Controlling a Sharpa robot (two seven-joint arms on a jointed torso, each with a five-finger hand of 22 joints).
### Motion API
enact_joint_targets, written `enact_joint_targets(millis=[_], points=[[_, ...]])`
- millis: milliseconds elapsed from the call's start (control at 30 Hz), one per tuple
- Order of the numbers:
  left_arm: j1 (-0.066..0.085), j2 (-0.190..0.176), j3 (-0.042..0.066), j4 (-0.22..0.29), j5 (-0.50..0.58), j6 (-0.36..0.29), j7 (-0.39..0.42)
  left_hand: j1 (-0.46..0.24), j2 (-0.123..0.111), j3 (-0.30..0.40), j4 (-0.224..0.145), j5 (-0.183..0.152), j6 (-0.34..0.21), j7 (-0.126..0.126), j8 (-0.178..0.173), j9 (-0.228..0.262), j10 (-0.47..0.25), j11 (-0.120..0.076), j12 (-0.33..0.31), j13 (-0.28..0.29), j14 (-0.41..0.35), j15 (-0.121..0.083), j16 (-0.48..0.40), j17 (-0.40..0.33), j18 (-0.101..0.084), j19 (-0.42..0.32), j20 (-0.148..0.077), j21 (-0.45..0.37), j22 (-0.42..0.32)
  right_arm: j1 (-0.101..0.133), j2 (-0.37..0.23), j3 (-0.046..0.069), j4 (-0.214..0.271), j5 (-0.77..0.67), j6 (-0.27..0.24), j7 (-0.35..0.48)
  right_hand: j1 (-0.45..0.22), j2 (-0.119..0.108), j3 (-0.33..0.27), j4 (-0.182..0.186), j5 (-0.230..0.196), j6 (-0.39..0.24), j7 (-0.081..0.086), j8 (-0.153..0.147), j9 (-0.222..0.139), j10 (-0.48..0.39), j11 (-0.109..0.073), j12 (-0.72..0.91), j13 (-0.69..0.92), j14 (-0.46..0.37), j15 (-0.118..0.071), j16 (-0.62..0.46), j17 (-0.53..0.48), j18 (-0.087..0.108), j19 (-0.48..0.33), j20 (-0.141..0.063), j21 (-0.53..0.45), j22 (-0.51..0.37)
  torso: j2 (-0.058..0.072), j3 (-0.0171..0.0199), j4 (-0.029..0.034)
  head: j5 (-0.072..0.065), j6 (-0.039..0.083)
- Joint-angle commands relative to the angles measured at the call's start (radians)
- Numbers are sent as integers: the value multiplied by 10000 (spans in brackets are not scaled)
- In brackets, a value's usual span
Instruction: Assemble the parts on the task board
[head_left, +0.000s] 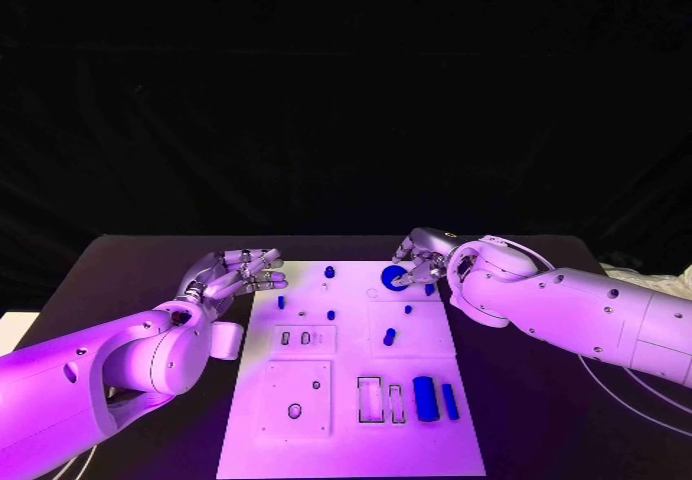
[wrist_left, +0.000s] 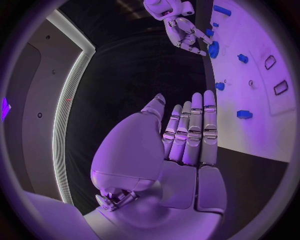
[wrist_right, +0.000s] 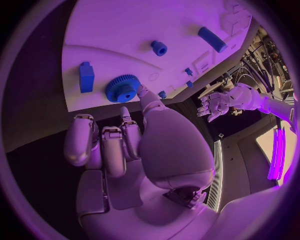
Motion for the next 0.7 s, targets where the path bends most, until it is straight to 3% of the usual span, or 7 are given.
enact_joint_targets(millis=[33,400,700], points=[[18,27,44,-17,-456,285,180,57,5,-17,-66,-28,-40,39,-46,-19,-71,23,-48,-9,-104,18,-66,17,64,-98,23,-69,-23,-20,65,-4,-83,-363,240,17,-22,122,-54,-15,-59,23,23,53,6,81,16,45,624,877,83,44,1793,-92,8,48,68,8,7,7,-17,16,-8],[18,34,141,-2,-528,291,243,63,19,-16,-82,-25,-53,48,-57,-19,-92,31,-55,-11,-128,28,-93,22,66,-121,34,-87,-35,-50,154,-8,-234,-420,566,-13,21,299,-42,2,-31,151,11,128,22,123,9,148,751,894,85,110,1903,-102,35,55,105,70,10,4,-15,19,-63],[18,17,199,48,-533,296,254,75,31,-10,-99,-23,-58,55,-63,-18,-103,37,-58,-13,-150,35,-116,25,67,-139,43,-101,-44,-64,193,-12,-352,-473,912,-80,105,507,64,-6,253,272,-1,177,20,140,-6,195,827,902,74,145,1963,-116,69,49,151,144,12,3,-20,18,-93]])
